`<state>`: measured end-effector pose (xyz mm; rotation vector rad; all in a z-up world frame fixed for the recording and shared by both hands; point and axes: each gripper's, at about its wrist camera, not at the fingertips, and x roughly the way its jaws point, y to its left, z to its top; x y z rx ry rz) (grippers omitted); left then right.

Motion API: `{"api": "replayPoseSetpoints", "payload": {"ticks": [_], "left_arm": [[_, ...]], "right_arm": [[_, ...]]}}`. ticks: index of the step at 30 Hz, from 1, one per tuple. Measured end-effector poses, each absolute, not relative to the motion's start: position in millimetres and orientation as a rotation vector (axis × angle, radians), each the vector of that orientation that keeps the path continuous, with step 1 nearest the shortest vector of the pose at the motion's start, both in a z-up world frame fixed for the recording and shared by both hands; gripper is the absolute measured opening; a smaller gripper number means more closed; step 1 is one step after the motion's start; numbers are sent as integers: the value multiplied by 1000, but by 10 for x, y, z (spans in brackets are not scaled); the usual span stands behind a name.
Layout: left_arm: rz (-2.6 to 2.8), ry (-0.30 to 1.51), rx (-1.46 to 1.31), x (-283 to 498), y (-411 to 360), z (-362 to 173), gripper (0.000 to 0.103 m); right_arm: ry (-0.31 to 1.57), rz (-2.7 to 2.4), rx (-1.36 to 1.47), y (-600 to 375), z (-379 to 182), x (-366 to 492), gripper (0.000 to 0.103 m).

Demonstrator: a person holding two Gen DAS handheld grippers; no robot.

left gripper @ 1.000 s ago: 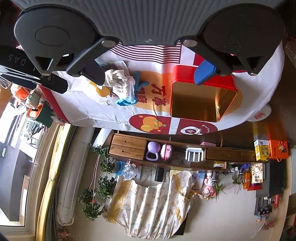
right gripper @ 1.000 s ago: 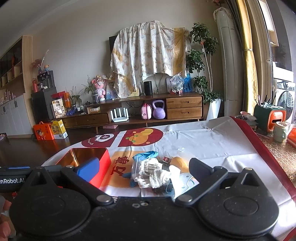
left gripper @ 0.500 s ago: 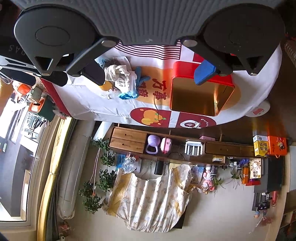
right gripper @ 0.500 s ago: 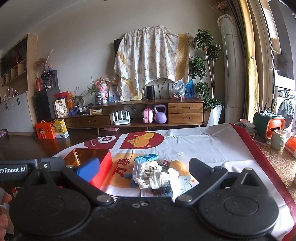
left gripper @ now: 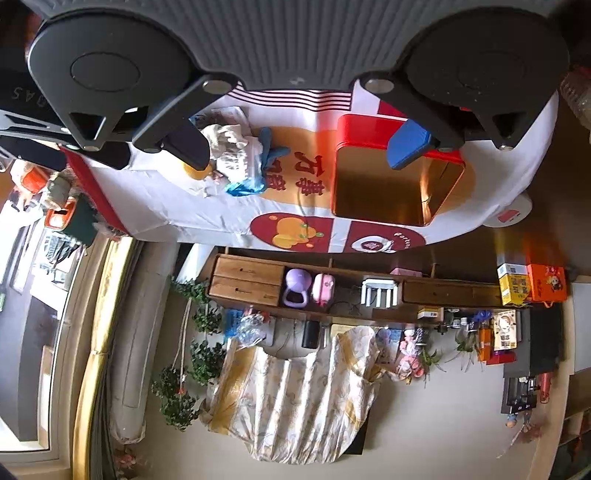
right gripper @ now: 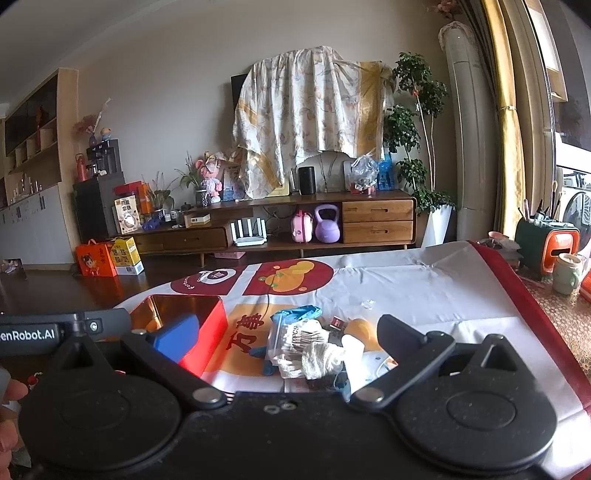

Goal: Organize soft objects
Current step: 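Move the left tool to the white mesh bag while the right tool approaches the face mask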

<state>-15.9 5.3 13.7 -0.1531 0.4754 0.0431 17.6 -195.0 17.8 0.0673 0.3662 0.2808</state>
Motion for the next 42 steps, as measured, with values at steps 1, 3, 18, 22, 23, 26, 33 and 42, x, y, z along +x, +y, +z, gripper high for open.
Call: {"api": "replayPoseSetpoints", "payload": {"ticks": [1, 3, 18, 22, 23, 26, 33, 42], "left_arm": [[44, 482, -151, -129, 44, 123, 103], [32, 500, -152, -85, 41, 82, 103], [-17, 566, -73, 587, -110, -159, 103], [-7, 571, -39, 852, -136, -196, 103], [-2, 574, -30, 924, -147, -215, 103], [-5, 595, -27, 1141, -161, -275, 103], [-55, 627, -1, 1481, -311, -427, 103], [-186, 661, 86, 1649, -798, -687, 102]], "right_arm": [[372, 277, 70, -1961, 156, 207, 103], [387, 274, 75, -1978, 119, 252, 103], [468, 301, -21, -2092, -242, 808, 100], [506, 297, -59, -2115, -364, 981, 97], [515, 298, -63, -2123, -391, 1022, 95], [541, 298, -81, -2144, -440, 1150, 93], [590, 301, -134, -2145, -634, 1375, 87], [652, 292, -150, -2166, -891, 1550, 71]]}}
